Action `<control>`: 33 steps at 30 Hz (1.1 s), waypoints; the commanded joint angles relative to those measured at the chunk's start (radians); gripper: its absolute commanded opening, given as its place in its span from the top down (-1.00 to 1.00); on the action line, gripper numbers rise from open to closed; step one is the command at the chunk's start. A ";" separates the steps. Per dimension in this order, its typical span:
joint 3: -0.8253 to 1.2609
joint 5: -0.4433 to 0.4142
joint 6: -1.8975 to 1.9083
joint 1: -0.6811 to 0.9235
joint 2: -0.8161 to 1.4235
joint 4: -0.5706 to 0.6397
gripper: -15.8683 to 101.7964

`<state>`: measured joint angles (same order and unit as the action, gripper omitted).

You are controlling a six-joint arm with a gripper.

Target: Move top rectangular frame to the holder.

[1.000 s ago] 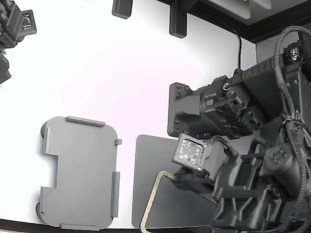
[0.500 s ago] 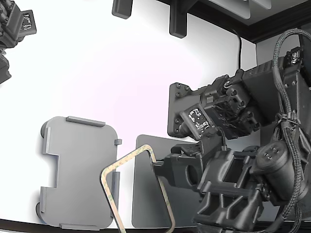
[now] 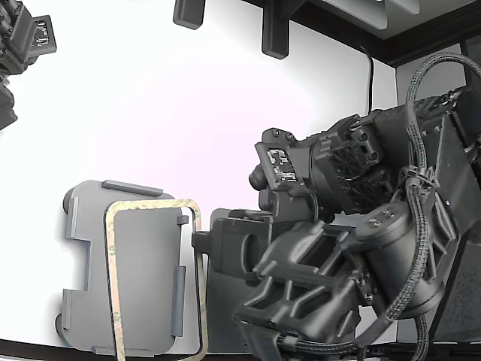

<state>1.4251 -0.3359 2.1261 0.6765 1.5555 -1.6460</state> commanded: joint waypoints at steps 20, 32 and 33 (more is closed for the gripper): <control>-0.147 0.115 0.092 -0.104 -0.129 -0.009 0.91; -0.109 0.155 0.069 -0.137 -0.144 -0.009 0.91; -0.110 0.153 0.069 -0.140 -0.150 -0.009 0.91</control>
<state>1.3330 -0.1810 2.1951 0.5538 1.3913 -1.6460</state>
